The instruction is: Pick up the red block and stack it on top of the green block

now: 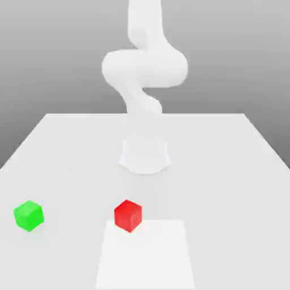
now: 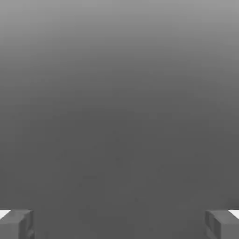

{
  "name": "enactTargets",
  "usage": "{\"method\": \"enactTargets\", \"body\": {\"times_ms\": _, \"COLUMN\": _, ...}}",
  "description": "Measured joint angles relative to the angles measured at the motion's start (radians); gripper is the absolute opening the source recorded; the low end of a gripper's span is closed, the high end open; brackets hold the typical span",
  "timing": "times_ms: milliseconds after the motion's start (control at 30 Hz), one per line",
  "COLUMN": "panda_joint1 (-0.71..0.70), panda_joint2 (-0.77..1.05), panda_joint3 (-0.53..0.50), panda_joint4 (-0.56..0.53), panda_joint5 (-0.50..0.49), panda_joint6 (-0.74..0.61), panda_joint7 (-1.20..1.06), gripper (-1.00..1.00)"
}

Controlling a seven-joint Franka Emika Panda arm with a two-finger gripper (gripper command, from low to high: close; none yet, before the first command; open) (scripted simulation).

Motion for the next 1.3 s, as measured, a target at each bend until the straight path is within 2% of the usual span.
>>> {"method": "enactTargets", "body": {"times_ms": 433, "panda_joint1": -0.113, "panda_joint2": 0.369, "panda_joint3": 0.037, "panda_joint4": -0.439, "panda_joint5": 0.032, "panda_joint6": 0.315, "panda_joint7": 0.268, "gripper": 0.0}}
{"method": "enactTargets", "body": {"times_ms": 567, "panda_joint1": -0.154, "panda_joint2": 0.552, "panda_joint3": 0.058, "panda_joint4": -0.577, "panda_joint5": 0.026, "panda_joint6": 0.462, "panda_joint7": 0.377, "gripper": 0.0}}
{"method": "enactTargets", "body": {"times_ms": 800, "panda_joint1": -0.14, "panda_joint2": 0.866, "panda_joint3": 0.021, "panda_joint4": -0.58, "panda_joint5": -0.021, "panda_joint6": 0.722, "panda_joint7": 0.441, "gripper": 0.0}}
{"method": "enactTargets", "body": {"times_ms": 833, "panda_joint1": -0.131, "panda_joint2": 0.894, "panda_joint3": 0.012, "panda_joint4": -0.577, "panda_joint5": -0.023, "panda_joint6": 0.747, "panda_joint7": 0.443, "gripper": -1.0}}
{"method": "enactTargets", "body": {"times_ms": 1067, "panda_joint1": -0.131, "panda_joint2": 0.898, "panda_joint3": 0.012, "panda_joint4": -0.576, "panda_joint5": -0.027, "panda_joint6": 0.751, "panda_joint7": 0.447, "gripper": -1.0}}
{"method": "enactTargets", "body": {"times_ms": 1300, "panda_joint1": -0.132, "panda_joint2": 0.671, "panda_joint3": 0.021, "panda_joint4": -0.607, "panda_joint5": 0.003, "panda_joint6": 0.555, "panda_joint7": 0.424, "gripper": -1.0}}
